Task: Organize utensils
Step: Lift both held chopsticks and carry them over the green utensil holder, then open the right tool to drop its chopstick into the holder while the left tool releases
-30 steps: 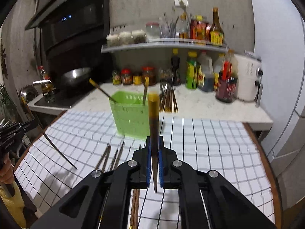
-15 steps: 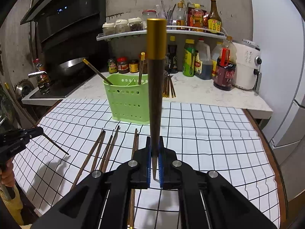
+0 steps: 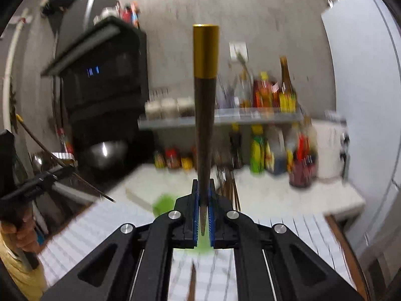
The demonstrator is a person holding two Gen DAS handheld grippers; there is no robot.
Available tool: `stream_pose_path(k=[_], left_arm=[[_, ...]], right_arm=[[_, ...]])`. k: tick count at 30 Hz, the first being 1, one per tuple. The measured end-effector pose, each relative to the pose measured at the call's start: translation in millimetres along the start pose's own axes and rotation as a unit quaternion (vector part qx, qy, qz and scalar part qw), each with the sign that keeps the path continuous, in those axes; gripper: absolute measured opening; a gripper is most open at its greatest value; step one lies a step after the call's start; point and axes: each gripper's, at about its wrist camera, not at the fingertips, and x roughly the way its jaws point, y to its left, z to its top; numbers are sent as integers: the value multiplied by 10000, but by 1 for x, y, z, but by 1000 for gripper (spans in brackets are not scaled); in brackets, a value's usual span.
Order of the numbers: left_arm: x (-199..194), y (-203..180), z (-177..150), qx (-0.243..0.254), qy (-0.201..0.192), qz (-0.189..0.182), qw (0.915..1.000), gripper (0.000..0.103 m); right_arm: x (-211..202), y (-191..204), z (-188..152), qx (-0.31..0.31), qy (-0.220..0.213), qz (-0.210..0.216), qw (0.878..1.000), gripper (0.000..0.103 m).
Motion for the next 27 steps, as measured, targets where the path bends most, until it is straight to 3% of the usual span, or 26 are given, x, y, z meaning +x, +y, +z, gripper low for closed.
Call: stream_pose_path(k=[4,11,17,18,19,20,27], left_arm=[[51,-4,19,-35,103,-155,9998,6],[150,-5,-8,-101,1145,-333,9928,6],[185,2,-28,-119,1631,-261,9862,10],[187,2,-28,-125,1652,-238,9859,16],[187,4,-25,-136,1649,-214,9860,36],[183,5,-22,-149,1564,-204,9874,49],[116,3,10,-35,826,45,9966,50]], right_arm=[[40,0,15,8,-57,54,10000,6],[124,-6,-16,67,890,59,9960,6],[160,-5,-40,-77,1500,-37,9887,10],[160,-5,-40,-101,1496,-99,9886,15],[157,-6,-38,-95,1460,-127,9892,33],[154,-6,-37,-84,1417,-130,9898,45],[88,-4,-15,-161,925,-249,9953,46]])
